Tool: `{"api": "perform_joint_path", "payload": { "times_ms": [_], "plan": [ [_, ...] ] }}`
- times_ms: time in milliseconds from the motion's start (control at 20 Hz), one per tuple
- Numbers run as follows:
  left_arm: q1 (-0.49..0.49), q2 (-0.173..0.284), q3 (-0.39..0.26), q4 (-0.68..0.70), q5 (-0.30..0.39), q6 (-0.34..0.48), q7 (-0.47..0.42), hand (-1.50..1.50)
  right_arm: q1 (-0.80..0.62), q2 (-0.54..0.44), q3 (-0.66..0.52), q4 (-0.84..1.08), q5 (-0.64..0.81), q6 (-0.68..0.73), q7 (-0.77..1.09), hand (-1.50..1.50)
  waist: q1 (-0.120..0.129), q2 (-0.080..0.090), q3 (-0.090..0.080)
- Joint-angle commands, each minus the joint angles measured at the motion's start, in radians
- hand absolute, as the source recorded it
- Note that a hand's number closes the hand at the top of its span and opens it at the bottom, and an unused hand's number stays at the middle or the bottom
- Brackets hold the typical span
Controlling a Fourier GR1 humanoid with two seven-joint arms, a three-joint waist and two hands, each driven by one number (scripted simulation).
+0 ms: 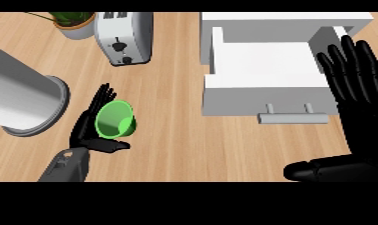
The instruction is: Pick up the cup, place it into the drawer and close the drawer
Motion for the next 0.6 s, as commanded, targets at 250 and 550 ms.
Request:
{"api": "perform_joint_path", "payload": {
  "times_ms": [250,550],
  "plan": [
    [-0.066,-0.011,0.017,0.133,0.021,-0.095,-0.084,-1.5,-0.003,-0.011,-0.011,-0.041,-0.029,0.002,0.048,-1.5,-0.005,0.002,-0.001],
    [-0.06,-0.02,0.0,0.14,0.037,-0.228,-0.091,-1.5,0.02,-0.002,-0.009,0.024,-0.018,0.029,-0.04,-1.5,-0.009,0.005,-0.001]
  ]
}}
